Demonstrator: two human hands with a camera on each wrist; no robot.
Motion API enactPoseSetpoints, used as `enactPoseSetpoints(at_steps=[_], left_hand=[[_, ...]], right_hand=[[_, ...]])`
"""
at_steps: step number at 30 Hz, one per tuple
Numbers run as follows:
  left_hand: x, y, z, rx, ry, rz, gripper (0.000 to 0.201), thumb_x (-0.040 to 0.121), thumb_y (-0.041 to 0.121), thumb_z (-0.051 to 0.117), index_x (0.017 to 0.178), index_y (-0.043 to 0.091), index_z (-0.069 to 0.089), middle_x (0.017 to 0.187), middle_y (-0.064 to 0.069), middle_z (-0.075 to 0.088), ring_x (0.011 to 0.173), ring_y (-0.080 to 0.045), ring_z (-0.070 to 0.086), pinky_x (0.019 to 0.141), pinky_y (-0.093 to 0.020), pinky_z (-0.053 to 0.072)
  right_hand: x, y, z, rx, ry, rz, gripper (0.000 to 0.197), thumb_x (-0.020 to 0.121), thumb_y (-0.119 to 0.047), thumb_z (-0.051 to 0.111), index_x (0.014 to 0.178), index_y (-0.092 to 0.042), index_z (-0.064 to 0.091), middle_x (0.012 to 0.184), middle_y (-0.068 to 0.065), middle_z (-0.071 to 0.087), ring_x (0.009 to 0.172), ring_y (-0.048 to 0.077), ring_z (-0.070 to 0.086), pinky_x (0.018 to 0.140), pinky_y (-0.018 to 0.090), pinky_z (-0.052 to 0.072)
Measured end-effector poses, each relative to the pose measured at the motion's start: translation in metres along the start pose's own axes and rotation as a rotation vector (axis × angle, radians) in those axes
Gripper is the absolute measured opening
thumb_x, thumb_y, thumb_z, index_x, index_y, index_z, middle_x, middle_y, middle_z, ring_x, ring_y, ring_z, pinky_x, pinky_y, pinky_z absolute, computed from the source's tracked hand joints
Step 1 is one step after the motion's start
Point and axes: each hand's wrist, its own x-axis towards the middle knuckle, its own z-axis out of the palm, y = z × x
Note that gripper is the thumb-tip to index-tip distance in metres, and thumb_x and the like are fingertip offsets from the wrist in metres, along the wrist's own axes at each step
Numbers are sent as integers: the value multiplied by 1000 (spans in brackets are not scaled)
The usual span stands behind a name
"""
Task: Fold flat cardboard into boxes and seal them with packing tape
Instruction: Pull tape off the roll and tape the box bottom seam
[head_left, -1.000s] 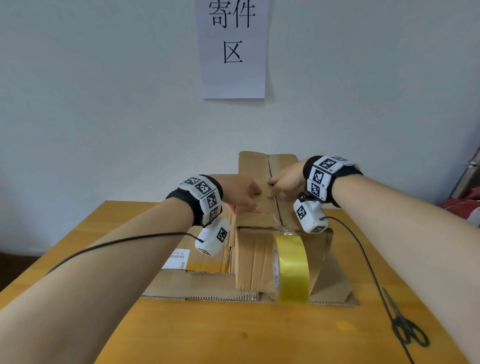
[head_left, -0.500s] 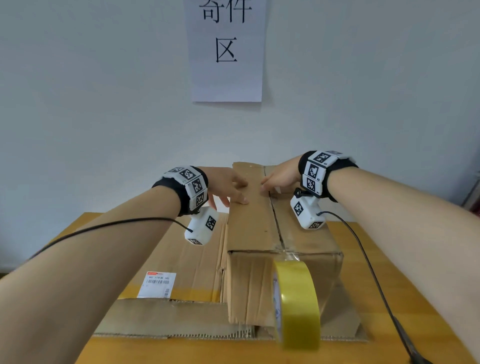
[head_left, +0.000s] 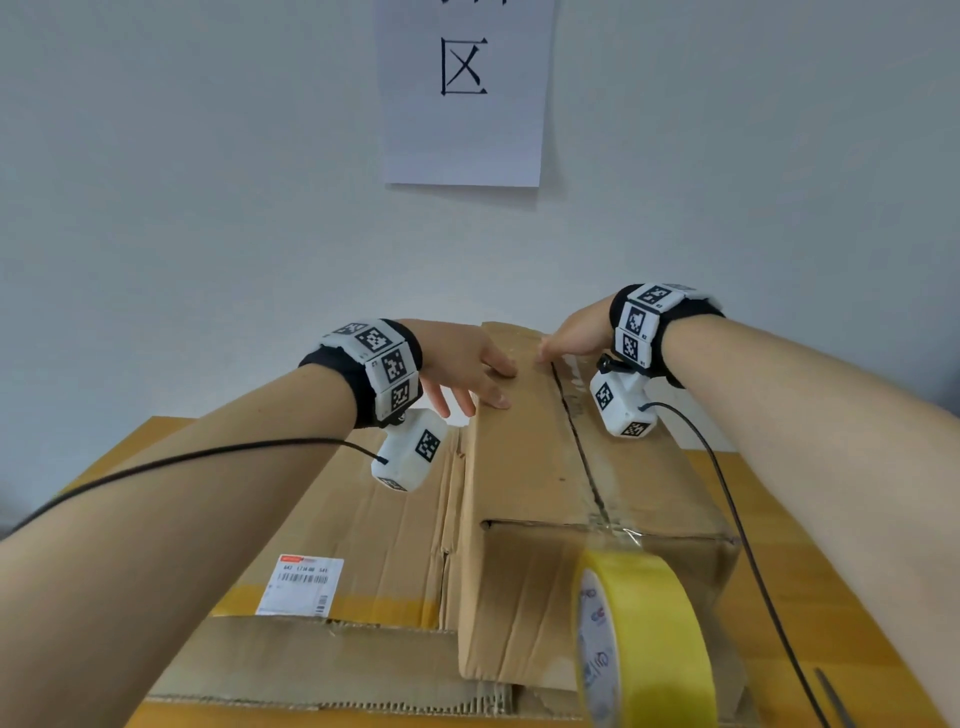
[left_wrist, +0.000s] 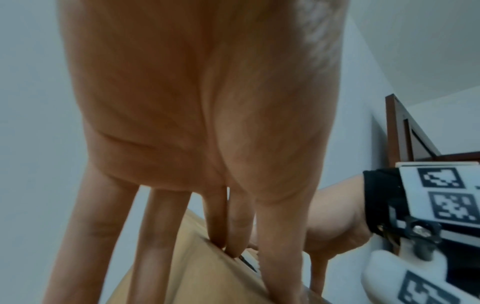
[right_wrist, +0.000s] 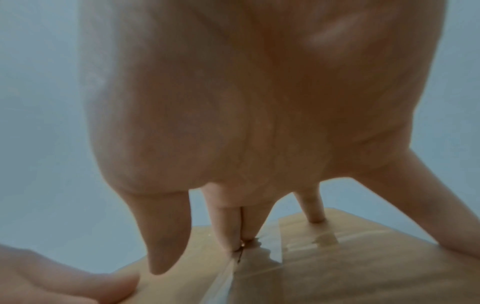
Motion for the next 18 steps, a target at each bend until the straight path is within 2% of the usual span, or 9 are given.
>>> enactPoseSetpoints(at_steps=[3,6,9,12,14,16,18], left_hand=[[-2,0,3,10,2,10,66,94,29,70,152,23,42,147,3,50,100,-16,72,87,-44,61],[-3,1,7,6,12,10,65,95,29,69,153,22,40,146,2,51,99,-17,71,88,-43,61],[-7,1,10,-32,5,0,69,95,29,69,155,21,36,157,6,38,102,-20,70,90,-45,60],[-11,1,14,-30,13,-8,70,96,29,67,157,22,32,161,11,30,103,-19,70,89,-45,60],[-14,1,17,-34,23,-9,69,98,29,65,157,23,31,162,10,28,104,-19,69,89,-45,60],[-18,3,23,-50,37,-16,66,99,28,62,157,24,30,163,10,26,110,-24,66,90,-45,59],[-23,8,31,-55,56,-22,63,101,28,58,158,24,29,164,12,22,117,-27,62,92,-46,58]], right_hand=[[-5,1,4,15,-30,-10,71,99,-58,49,151,-11,40,152,13,44,136,31,47,108,38,39],[-17,3,10,36,-38,-2,68,100,-55,49,147,-7,42,151,16,44,136,32,46,106,37,38],[-36,2,18,67,-49,4,70,101,-55,46,150,-6,38,155,17,39,140,32,41,108,36,35],[-59,1,26,87,-50,-10,68,101,-58,42,148,-8,41,151,11,44,138,29,43,99,32,33],[-77,1,31,85,-53,-8,72,100,-62,39,149,-9,40,154,12,42,139,29,42,103,33,33],[-97,0,35,61,-62,-10,72,103,-60,34,151,-6,37,158,15,37,144,30,37,111,35,30],[-118,1,41,31,-63,-22,69,105,-57,30,149,-5,41,156,16,39,144,30,37,113,35,28]])
